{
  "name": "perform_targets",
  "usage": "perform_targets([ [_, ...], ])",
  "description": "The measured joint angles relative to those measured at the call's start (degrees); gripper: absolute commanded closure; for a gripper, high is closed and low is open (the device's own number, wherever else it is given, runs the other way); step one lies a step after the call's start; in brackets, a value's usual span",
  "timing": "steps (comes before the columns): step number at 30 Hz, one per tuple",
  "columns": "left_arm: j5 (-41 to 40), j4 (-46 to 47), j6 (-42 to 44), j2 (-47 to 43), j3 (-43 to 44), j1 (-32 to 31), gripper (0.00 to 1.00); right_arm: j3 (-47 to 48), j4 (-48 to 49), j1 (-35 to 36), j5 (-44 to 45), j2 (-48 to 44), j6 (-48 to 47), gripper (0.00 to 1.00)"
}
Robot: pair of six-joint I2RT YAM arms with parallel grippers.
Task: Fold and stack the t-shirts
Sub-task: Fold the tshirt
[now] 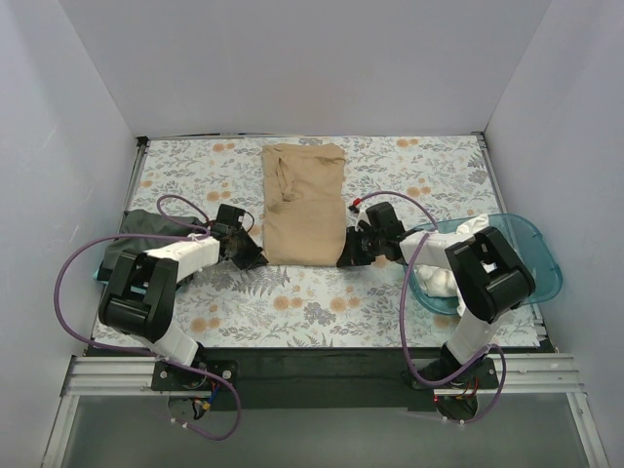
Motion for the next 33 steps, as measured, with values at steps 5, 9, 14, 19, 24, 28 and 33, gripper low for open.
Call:
perform_targets([
  [5,-0.2,0.0,0.6,0.0,0.0,-0.2,1.0,0.6,0.1,0.2,0.4,0.9,0.2,0.99],
  [9,-1.3,0.1,1.3,-0.6,-0.2,-1.2,1.0,0.0,0.1,0.9,1.4,0.0,0.1,0.99],
  [14,-5.0,1.1,1.3,-6.3,-4.6,-3.3,1.0,-4.4,0.2,3.1,3.5,-5.0,0.1,0.99],
  [19,-4.4,2.4,1.2,-15.1,-9.8,-4.5,1.0,-9.9,0.1,6.6,5.7,-10.4,0.8,0.99],
  [24,-4.5,1.7,-0.6,-21.8,-14.2,-7.7,1.0,-16.1,0.2,12.2,10.3,-18.0,3.5,0.99],
  [28,-6.0,-1.2,-4.1,-30.0,-19.2,-13.9,1.0,-22.4,-0.4,16.8,13.8,-26.6,6.9,0.99],
  [33,-6.8,-6.0,-9.2,-47.0,-24.9,-18.5,1.0,-29.0,-2.7,21.9,16.2,-38.4,10.7,0.99],
])
